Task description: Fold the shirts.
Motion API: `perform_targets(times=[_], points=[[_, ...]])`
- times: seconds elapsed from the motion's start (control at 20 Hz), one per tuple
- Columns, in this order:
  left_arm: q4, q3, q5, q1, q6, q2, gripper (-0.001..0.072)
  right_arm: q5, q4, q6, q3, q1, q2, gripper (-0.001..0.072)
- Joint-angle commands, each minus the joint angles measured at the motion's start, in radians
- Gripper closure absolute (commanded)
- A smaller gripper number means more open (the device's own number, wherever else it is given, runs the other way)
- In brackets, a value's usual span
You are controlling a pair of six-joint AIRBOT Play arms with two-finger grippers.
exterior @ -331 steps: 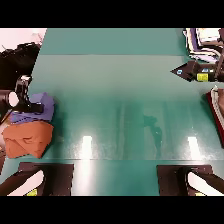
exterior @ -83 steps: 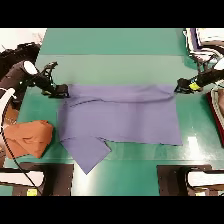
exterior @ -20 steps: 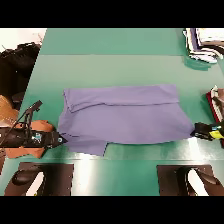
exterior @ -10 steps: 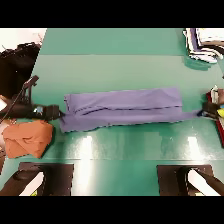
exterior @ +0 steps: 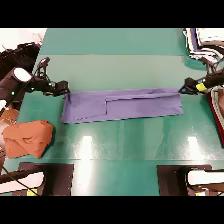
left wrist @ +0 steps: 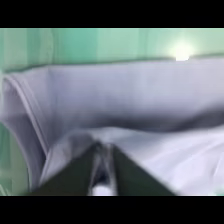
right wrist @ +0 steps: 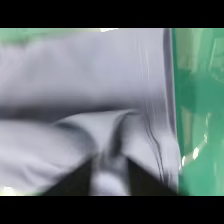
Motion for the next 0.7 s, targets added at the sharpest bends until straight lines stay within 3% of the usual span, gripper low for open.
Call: perform_targets(times=[0.0, 0.15, 0.2, 0.3, 0.35, 0.4, 0.65], points=[[-0.003, 0.062, 0.022, 0.0, 0.002, -0.048, 0.0138, 0.023, 0.08, -0.001, 0.12, 0.009, -0.108, 0.0352], [-0.003, 0.106, -0.084, 0.0, 0.006, -0.047, 0.014, 0.052, 0.083, -0.027, 0.111, -0.045, -0.09, 0.0352], [-0.014, 0.109, -0.11, 0.0, 0.006, -0.046, 0.0198, 0.06, 0.083, -0.029, 0.085, -0.074, -0.074, 0.0352], [-0.041, 0.108, -0.133, 0.0, 0.015, -0.046, 0.0543, 0.069, 0.082, -0.056, 0.014, -0.138, -0.05, 0.0342], [-0.051, 0.108, -0.132, 0.0, 0.014, -0.046, 0.0614, 0.075, 0.083, -0.058, -0.018, -0.172, -0.05, 0.0287], [-0.061, 0.108, -0.13, -0.008, 0.014, -0.046, 0.0662, 0.077, 0.097, -0.061, -0.055, -0.207, -0.058, 0.0176], [-0.064, 0.105, -0.083, -0.134, 0.014, -0.051, 0.0668, 0.069, 0.293, -0.154, -0.155, -0.246, -0.158, 0.0177]])
